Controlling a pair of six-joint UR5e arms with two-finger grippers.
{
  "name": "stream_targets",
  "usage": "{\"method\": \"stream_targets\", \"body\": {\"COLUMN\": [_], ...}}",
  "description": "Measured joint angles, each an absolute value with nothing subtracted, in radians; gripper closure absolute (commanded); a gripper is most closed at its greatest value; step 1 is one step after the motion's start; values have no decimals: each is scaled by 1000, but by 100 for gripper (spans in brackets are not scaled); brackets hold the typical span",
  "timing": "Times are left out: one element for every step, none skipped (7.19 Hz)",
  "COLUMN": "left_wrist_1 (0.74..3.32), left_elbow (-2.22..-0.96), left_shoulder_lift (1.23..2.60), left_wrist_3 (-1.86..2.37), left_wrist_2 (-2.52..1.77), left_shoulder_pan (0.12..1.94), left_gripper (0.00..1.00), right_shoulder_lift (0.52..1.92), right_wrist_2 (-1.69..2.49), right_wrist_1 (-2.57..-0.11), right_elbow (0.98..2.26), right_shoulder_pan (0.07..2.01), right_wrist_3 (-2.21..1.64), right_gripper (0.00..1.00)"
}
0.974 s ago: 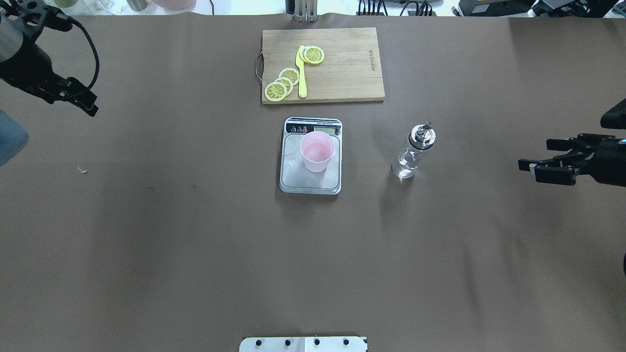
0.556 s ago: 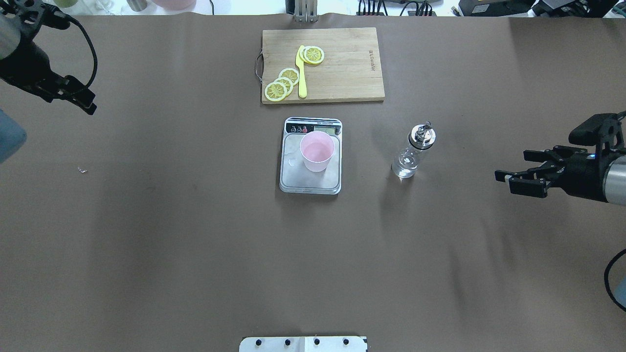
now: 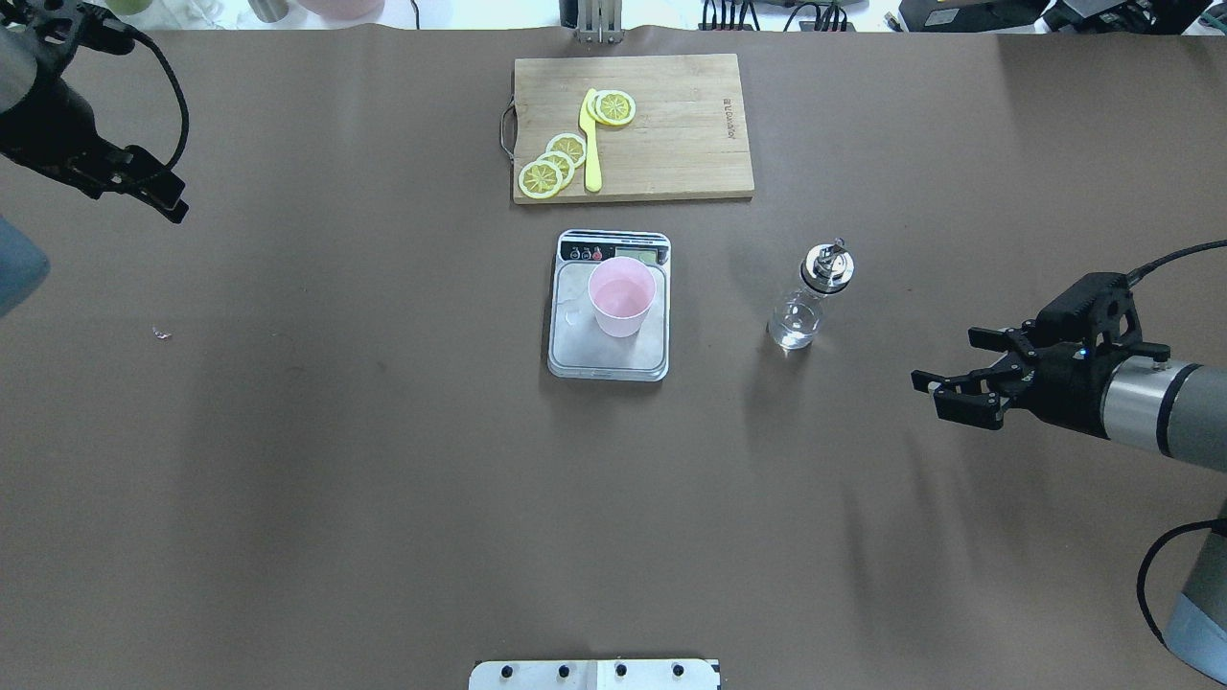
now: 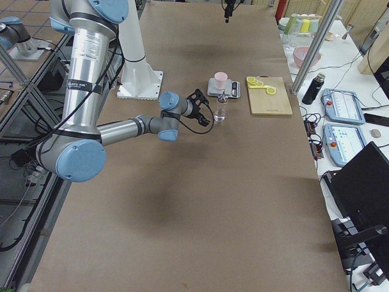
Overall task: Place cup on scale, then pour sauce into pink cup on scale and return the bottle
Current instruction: 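Move the right gripper in toward the glass sauce dispenser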
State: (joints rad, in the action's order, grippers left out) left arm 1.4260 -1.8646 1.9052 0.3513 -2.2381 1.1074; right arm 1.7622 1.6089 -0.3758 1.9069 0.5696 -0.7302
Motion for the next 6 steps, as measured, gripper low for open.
{"method": "stream_targets", "body": {"left_wrist_1": [1426,1426,1426,1426,1426,1427], "left_elbow": [-1865,-1866,-1867,-1868,-1868,-1868], "left_shoulder_lift": [1905,1905,1905,1905,1905,1905], "left_wrist_3": [351,352,354,356,357,356], "left_wrist_2": [-2238,-2238,-2238,-2238,-2238,-2238], "left_shoulder_pan": [1108,1109,1109,1109,1109,1109], "left_gripper": [2,2,2,2,2,2], "right_shoulder_lift": [1747,1735,1725,1713,1702,1697], "right_wrist_2": [1578,1556,1535,1516,1505,1500], "right_wrist_1": [-380,-382,-384,-384,-384,-385], "right_elbow": [1905,1902,1896,1889,1882,1879], "right_shoulder_pan": [541,520,502,483,471,464], "right_wrist_3": [-730,-729,-724,-718,-712,-692], "right_gripper": [0,0,0,0,0,2]}}
